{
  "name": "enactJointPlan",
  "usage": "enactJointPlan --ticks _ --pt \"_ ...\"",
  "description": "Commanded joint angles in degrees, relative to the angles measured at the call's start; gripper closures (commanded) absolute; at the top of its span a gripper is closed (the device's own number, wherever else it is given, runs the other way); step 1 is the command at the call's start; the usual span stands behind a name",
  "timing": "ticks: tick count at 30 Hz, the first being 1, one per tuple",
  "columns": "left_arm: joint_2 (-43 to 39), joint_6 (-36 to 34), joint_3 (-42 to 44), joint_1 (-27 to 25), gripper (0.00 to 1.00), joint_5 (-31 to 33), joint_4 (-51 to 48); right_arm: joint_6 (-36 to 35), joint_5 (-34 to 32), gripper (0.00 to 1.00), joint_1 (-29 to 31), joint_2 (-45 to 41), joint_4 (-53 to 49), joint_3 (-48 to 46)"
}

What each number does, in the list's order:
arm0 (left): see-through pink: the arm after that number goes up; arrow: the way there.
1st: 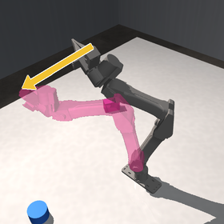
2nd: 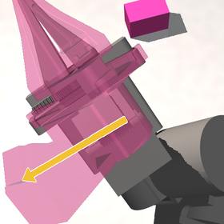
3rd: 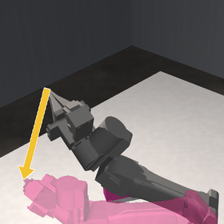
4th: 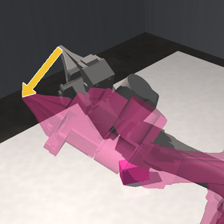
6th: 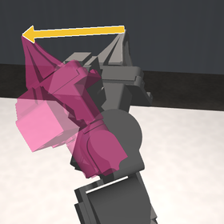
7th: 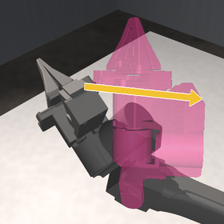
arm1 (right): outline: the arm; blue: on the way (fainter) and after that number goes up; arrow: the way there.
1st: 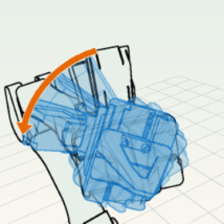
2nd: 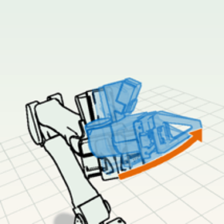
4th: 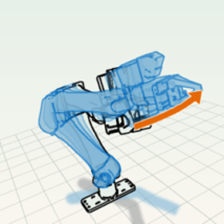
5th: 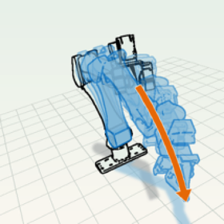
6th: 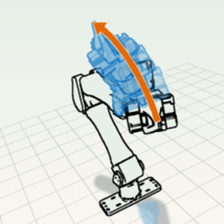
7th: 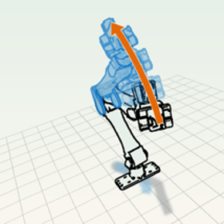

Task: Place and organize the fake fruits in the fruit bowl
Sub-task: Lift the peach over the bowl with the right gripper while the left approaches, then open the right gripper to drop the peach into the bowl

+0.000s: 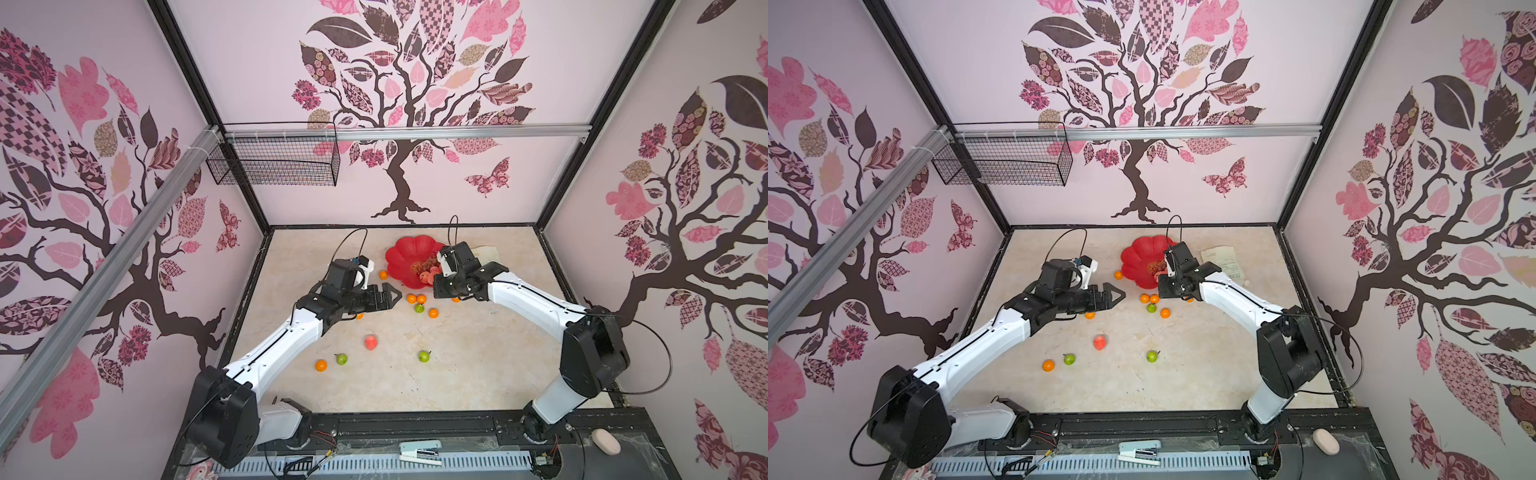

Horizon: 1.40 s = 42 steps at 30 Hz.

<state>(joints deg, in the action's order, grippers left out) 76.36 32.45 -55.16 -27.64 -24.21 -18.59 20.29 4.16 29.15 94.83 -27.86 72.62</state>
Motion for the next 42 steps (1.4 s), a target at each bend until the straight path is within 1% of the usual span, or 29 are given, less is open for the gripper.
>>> enactJointPlan --ticks 1,5,9,13,17,20,30,35,38,42 --pt "4.21 -1.94 -6.4 -1.24 0.02 0.96 1.69 -1.61 1.86 1.0 -1.81 3.34 -3.55 3.22" --pt "10.16 -2.44 -12.3 -1.52 0.02 0.36 1.97 -1.97 3.41 1.0 -3.6 6.81 -5.17 6.03" --pt "15.0 -5.17 -16.99 -1.47 0.02 0.02 2.66 -2.11 4.53 1.0 -4.7 10.35 -6.58 8.73" --pt "17.99 -8.62 -18.02 -1.38 0.01 -0.4 3.7 -2.11 4.07 1.0 -5.4 13.48 -7.8 11.18" --pt "18.47 -7.87 -14.94 -1.25 0.02 -1.57 7.65 -2.5 3.77 1.0 -5.78 16.36 -9.03 13.77" --pt "19.21 -9.54 -16.49 -1.28 0.02 -1.51 5.78 -2.63 3.51 1.0 -5.86 18.48 -9.86 15.72" --pt "19.35 -9.39 -16.99 -0.78 0.02 -1.46 5.27 -2.34 0.67 1.0 -6.1 24.38 -13.9 22.66" --pt "19.53 -9.35 -17.18 -0.77 0.02 -1.37 4.98 -1.81 -0.91 1.0 -6.14 24.88 -14.76 23.01" --pt "19.81 -9.24 -17.33 -0.81 0.02 -1.53 4.97 -1.77 -1.28 0.94 -6.12 24.54 -14.86 22.83" --pt "19.88 -9.16 -17.53 -0.68 0.01 -1.74 4.75 -1.6 -1.35 0.89 -6.12 23.6 -14.01 22.14"
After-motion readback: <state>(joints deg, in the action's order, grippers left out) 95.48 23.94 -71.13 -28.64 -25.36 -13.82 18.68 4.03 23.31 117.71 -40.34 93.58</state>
